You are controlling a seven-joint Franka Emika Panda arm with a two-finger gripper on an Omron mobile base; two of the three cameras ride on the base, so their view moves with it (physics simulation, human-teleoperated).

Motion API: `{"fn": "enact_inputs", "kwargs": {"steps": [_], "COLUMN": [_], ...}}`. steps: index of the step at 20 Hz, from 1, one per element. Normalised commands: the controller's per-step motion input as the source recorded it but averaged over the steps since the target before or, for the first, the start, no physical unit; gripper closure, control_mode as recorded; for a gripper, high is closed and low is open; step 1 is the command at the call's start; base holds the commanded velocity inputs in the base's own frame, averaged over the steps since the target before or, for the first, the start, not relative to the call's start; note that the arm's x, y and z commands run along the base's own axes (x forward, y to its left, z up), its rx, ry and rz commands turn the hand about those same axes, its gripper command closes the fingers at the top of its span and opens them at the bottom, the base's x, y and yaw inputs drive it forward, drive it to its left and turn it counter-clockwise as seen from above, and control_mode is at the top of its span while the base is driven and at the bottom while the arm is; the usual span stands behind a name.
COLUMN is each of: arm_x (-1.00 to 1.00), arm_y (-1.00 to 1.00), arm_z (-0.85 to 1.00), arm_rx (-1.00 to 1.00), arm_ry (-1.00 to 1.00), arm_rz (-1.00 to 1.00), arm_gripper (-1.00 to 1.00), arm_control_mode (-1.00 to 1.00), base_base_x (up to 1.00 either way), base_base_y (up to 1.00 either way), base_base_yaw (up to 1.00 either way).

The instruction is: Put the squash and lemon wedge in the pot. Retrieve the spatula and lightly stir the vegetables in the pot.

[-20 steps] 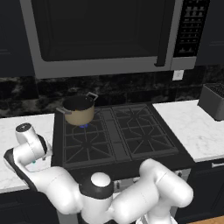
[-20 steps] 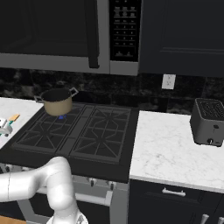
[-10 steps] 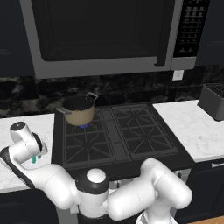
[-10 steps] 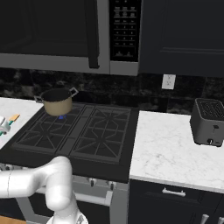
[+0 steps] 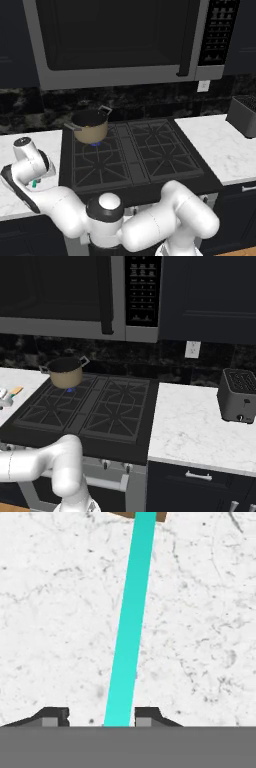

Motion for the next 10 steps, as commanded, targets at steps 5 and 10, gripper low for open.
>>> {"fn": "enact_inputs", "kwargs": {"steps": [5,10], "arm_x": [-0.32,-0.47], "arm_y": [-0.67,-0.54], "arm_z": [-1.00,-1.00], "arm_rx": [0.03,0.00], "arm_ry": [0.00,-0.01], "arm_rz": [0.00,0.00], "arm_gripper": [1.00,1.00], "arm_control_mode": [-1.00,-1.00], "base_base_x": [0.00,0.00], "base_base_y": [0.00,0.00], "base_base_yaw": [0.00,0.00]}}
